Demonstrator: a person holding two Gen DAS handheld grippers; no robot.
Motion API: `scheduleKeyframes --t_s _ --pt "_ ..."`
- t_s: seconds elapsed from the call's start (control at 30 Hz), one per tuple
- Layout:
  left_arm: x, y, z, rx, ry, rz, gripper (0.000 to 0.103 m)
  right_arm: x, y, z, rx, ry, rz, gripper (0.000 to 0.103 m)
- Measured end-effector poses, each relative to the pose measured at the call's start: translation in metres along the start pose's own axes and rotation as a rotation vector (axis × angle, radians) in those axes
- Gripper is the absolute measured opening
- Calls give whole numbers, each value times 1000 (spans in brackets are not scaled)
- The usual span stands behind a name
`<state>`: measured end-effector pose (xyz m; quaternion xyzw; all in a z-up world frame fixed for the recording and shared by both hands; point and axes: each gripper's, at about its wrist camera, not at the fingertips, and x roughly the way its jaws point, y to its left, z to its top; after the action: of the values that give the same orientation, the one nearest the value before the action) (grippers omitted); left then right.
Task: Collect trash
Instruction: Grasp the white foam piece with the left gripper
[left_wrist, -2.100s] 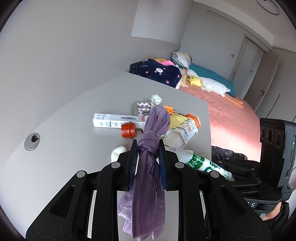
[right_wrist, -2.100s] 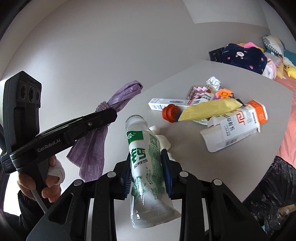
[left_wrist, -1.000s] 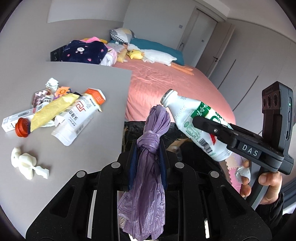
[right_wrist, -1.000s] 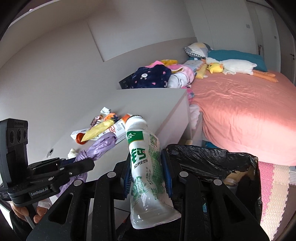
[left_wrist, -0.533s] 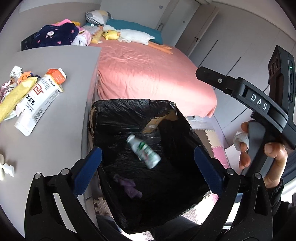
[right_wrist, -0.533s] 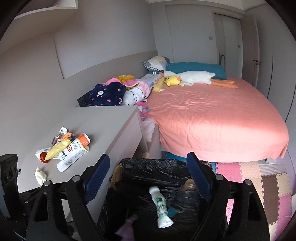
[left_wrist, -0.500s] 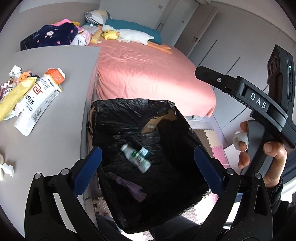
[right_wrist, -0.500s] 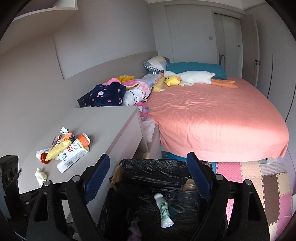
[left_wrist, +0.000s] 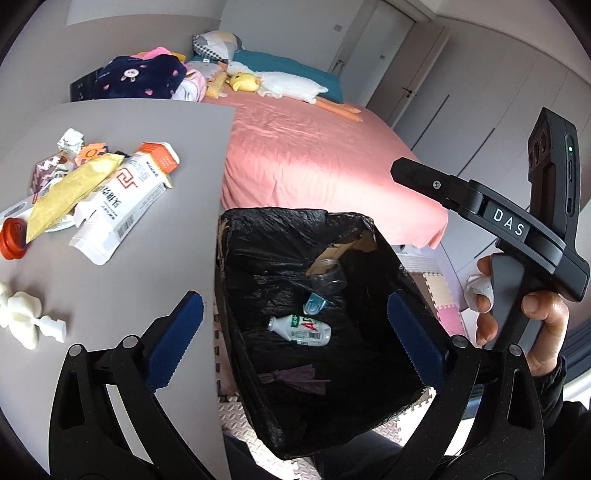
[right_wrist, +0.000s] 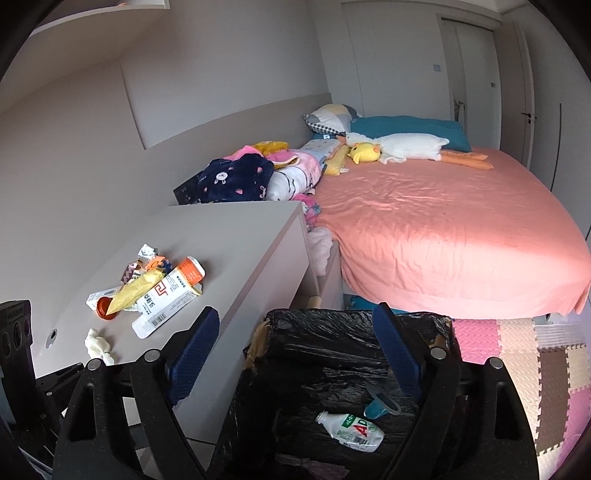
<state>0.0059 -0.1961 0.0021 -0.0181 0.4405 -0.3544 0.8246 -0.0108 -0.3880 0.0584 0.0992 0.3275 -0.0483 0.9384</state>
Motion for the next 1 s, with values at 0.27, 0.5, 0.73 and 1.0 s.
scheduleKeyframes --t_s 0.27,0.5,0.73,1.0 --pt "-23 36 -7 -83 -47 101 97 19 36 -6 -42 37 80 85" --pt "-40 67 -14 -147 -74 187 97 36 68 -10 -91 63 133 85" --pt "-54 101 -21 -241 -96 249 97 57 87 -14 -104 99 179 85" --pt "-63 148 -27 -406 -119 370 93 84 102 -19 -92 153 202 85"
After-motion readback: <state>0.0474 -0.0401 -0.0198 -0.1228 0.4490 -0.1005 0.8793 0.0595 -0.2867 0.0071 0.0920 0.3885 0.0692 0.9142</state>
